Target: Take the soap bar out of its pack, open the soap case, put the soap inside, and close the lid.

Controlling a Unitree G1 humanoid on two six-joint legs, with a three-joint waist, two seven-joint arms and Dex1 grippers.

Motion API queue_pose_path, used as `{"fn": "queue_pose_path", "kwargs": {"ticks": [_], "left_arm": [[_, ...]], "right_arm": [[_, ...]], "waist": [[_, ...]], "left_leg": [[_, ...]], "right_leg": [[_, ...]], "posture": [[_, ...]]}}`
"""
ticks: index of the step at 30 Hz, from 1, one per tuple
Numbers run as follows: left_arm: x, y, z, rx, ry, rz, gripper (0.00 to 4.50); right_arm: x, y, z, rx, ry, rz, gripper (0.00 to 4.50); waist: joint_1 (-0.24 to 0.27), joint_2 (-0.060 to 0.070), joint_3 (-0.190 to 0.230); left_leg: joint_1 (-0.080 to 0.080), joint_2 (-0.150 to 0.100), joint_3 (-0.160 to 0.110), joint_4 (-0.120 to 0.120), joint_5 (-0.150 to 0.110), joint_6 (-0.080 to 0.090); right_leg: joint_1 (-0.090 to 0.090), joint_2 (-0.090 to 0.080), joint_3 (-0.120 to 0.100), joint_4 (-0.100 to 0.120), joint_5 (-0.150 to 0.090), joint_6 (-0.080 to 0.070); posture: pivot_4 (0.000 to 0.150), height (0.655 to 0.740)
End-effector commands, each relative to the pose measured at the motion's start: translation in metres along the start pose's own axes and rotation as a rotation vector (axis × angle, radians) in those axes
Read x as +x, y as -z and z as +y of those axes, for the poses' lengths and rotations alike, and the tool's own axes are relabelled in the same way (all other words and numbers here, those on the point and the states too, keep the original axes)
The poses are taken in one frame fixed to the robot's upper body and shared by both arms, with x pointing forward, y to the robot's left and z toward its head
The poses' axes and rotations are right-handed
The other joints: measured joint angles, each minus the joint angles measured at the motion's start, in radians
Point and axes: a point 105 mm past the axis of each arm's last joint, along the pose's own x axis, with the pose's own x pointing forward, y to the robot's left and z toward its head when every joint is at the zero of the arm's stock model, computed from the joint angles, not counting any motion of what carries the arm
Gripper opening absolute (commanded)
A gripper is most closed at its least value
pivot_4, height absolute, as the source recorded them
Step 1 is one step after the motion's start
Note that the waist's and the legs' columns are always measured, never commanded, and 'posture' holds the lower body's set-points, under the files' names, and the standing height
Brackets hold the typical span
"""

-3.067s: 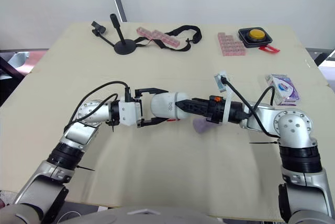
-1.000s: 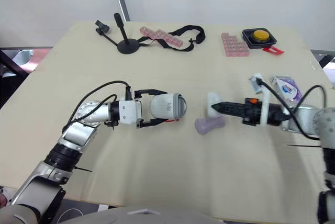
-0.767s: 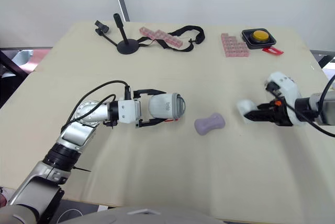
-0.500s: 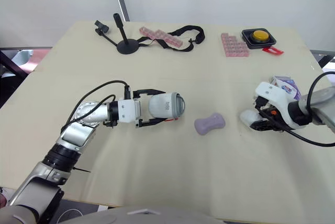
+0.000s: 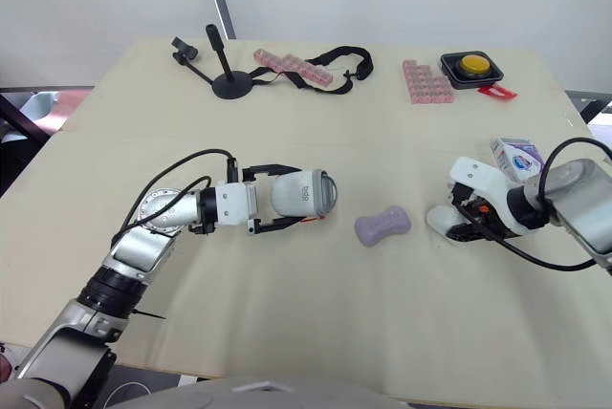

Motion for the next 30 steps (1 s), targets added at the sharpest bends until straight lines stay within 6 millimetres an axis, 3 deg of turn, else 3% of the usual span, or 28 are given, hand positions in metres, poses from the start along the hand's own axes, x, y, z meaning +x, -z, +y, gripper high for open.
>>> {"fn": "queue_pose_path", "kwargs": {"ticks": [1, 2, 7, 12, 17, 21, 24, 30], "left_arm": [[-0.002, -0.009, 0.006, 0.029, -0.026, -0.025, 3.53], [-0.002, -0.009, 0.006, 0.028, -0.026, -0.025, 3.53], [-0.002, -0.010, 0.007, 0.021, -0.026, -0.027, 3.53], [-0.002, -0.007, 0.010, -0.022, -0.042, -0.020, 3.53], [-0.005, -0.004, 0.017, -0.131, -0.073, -0.008, 3.53], [-0.008, -0.002, 0.020, -0.237, -0.087, -0.005, 3.53], [-0.010, -0.001, 0.020, -0.302, -0.080, 0.007, 3.53], [-0.017, 0.012, 0.010, -0.419, 0.000, 0.136, 3.53]], "right_arm": [[-0.006, -0.004, -0.005, -0.015, 0.021, -0.017, 2.48], [-0.006, -0.004, -0.005, -0.017, 0.020, -0.018, 3.00], [-0.008, -0.003, -0.005, -0.020, 0.020, -0.033, 4.47], [-0.019, -0.008, -0.013, -0.013, 0.053, -0.135, 4.47], [-0.048, -0.012, -0.034, -0.059, 0.119, -0.434, 4.47], [-0.064, -0.017, -0.027, -0.146, 0.109, -0.732, 4.47], [-0.061, -0.022, -0.004, -0.186, 0.015, -0.884, 4.47], [-0.027, -0.029, 0.072, -0.265, -0.220, -1.040, 4.47]], "waist": [[0.000, 0.000, 0.000], [0.000, 0.000, 0.000], [0.001, 0.000, 0.000], [0.001, 0.000, 0.000], [0.002, 0.000, 0.000], [0.001, 0.000, 0.000], [-0.002, 0.000, 0.000], [-0.007, 0.001, 0.000]], "left_leg": [[0.000, 0.000, 0.000, 0.000, 0.000, 0.000], [0.000, 0.000, 0.000, 0.000, 0.000, 0.000], [0.000, 0.000, 0.000, 0.000, 0.000, 0.000], [0.000, 0.000, 0.000, 0.000, 0.000, 0.000], [-0.001, -0.001, 0.001, 0.001, 0.000, 0.000], [-0.002, 0.000, 0.001, 0.002, 0.000, 0.001], [-0.002, 0.000, 0.001, 0.002, -0.001, 0.001], [-0.002, 0.001, 0.001, 0.003, -0.001, 0.001]], "right_leg": [[0.000, 0.000, 0.000, 0.000, 0.000, 0.000], [0.000, 0.000, 0.000, 0.000, 0.000, 0.000], [0.000, 0.000, 0.001, 0.000, 0.000, 0.000], [0.000, 0.000, 0.001, 0.000, 0.000, 0.000], [-0.001, -0.001, 0.001, 0.000, 0.000, 0.000], [-0.001, -0.001, 0.001, 0.002, 0.000, 0.000], [-0.002, 0.000, 0.001, 0.003, 0.000, 0.000], [-0.005, 0.000, 0.000, 0.004, 0.000, -0.001]], "posture": [[0.150, 0.7096], [0.150, 0.7096], [0.150, 0.7096], [0.150, 0.7096], [0.150, 0.7096], [0.150, 0.7096], [0.150, 0.7096], [0.150, 0.7096]]}}
